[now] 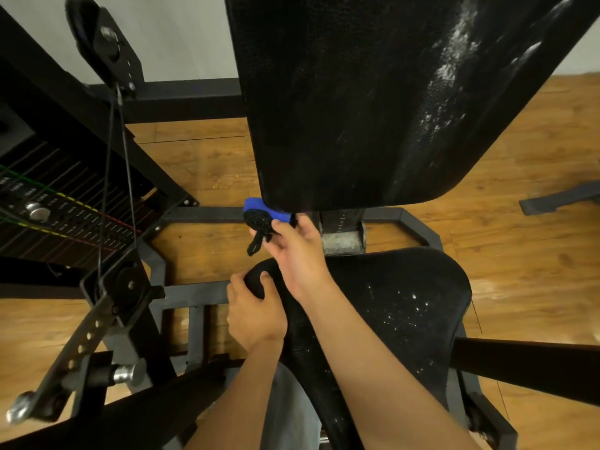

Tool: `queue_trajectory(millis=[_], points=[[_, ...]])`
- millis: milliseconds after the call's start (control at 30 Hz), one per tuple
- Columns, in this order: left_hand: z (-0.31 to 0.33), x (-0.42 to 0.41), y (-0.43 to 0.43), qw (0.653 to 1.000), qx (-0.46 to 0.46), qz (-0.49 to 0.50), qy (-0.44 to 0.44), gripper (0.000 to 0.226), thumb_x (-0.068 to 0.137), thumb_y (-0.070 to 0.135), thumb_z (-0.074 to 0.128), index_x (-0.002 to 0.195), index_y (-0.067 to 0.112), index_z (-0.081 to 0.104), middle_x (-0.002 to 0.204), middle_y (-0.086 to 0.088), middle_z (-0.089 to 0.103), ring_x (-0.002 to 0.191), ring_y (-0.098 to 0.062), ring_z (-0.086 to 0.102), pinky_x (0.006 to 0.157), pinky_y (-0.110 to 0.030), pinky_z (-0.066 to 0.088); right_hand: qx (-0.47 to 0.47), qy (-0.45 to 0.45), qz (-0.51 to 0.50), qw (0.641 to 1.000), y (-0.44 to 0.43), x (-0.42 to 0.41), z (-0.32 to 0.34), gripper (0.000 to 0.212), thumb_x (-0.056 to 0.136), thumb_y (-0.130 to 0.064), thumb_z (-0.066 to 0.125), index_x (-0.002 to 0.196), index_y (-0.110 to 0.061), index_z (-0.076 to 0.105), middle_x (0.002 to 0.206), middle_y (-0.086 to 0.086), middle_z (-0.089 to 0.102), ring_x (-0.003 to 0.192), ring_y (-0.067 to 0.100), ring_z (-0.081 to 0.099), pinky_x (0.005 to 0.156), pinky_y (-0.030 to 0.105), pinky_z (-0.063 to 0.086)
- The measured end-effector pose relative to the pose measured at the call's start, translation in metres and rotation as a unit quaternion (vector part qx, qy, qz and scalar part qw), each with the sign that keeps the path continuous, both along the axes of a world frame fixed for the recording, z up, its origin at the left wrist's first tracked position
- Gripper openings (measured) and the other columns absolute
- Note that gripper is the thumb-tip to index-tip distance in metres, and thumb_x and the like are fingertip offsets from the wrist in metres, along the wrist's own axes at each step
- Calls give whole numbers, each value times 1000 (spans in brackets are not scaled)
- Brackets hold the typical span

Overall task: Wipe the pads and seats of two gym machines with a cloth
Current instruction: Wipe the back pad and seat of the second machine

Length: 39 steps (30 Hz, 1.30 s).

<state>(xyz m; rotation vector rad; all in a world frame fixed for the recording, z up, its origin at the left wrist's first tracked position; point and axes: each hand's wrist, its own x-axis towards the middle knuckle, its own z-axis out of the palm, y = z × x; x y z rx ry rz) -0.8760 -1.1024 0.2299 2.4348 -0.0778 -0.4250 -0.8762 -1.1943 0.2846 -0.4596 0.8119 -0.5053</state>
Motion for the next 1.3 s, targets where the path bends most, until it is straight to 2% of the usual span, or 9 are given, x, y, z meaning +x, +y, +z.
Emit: queue_trajectory(millis=[100,167,233,300,500,867,1000,1167,1300], points=[[0,1,0,1000,-1,1,2,34,95,40,49,123,20,50,123,-1,57,106,-25,56,76,-32,34,-21,14,-26,999,-10,-14,2,32,94,6,47,123,-6,52,126,18,60,105,27,66,87,34,55],[-1,2,1,1000,1,4,4,35,95,41,49,123,21,50,123,-1,57,107,-27,56,77,-32,35,-26,44,-50,997,-20,-28,4,31,94,4,48,114,-18,55,123,14,61,107,24,65,89,35,54],[-1,1,2,1000,0,3,4,35,95,41,49,124,21,51,123,-2,57,108,-28,56,78,-33,36,-38,85,-72,993,-33,-44,5,36,94,2,50,116,-26,53,119,8,62,108,22,65,91,35,53],[-1,0,2,1000,-2,2,2,36,95,42,49,124,21,51,122,-3,58,108,-28,56,80,-35,38,-57,123,-100,986,-48,-62,5,41,93,0,51,128,-22,50,118,4,63,102,16,68,89,34,54],[-3,2,1,1000,1,9,1,37,95,43,49,124,21,51,122,-3,58,108,-29,57,84,-39,43,-145,211,-189,948,-99,-110,3,40,94,0,49,131,-16,52,122,4,63,107,16,65,89,33,55],[-3,4,1,1000,22,-18,10,39,96,44,45,124,17,49,122,-7,57,106,-31,56,84,-42,44,-261,302,-198,895,-110,-142,21,48,93,4,49,132,-24,51,134,-5,51,111,8,58,88,30,54],[9,5,3,994,67,-80,33,49,97,45,41,132,10,43,133,-14,49,122,-35,46,97,-48,39,-273,302,-183,895,-94,-165,49,48,93,2,50,132,-27,50,130,-8,55,114,7,58,96,35,51],[55,-12,11,942,53,-318,-89,62,93,51,47,144,16,39,145,-3,44,139,-22,35,118,-41,20,-219,264,-154,927,-64,-186,87,38,94,-7,52,127,-25,48,119,-2,62,108,13,63,88,29,52],[113,-32,6,914,13,-385,-127,62,94,49,46,148,20,33,151,0,38,142,-16,29,119,-39,21,-181,241,-156,941,-41,-193,120,23,94,-12,54,116,-15,58,108,7,67,103,24,65,94,41,49]])
